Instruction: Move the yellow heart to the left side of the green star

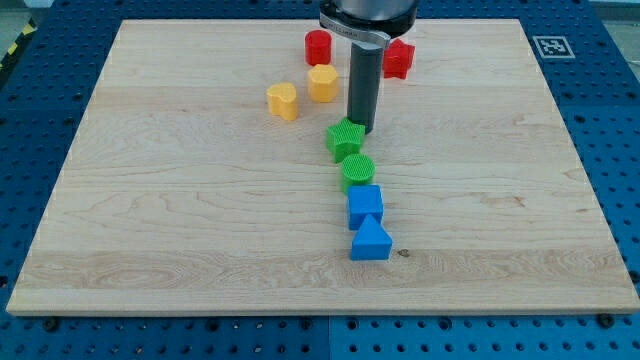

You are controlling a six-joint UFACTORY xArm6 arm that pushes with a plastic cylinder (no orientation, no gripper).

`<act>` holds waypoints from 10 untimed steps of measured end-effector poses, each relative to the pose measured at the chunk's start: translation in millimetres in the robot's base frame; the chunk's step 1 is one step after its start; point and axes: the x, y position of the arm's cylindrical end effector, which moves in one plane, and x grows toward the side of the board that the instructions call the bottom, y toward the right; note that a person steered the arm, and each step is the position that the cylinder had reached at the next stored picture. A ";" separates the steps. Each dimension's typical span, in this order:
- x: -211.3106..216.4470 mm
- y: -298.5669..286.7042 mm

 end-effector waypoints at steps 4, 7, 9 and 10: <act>-22.2 -55.5; 32.3 -35.3; -2.9 -42.6; -9.6 -42.6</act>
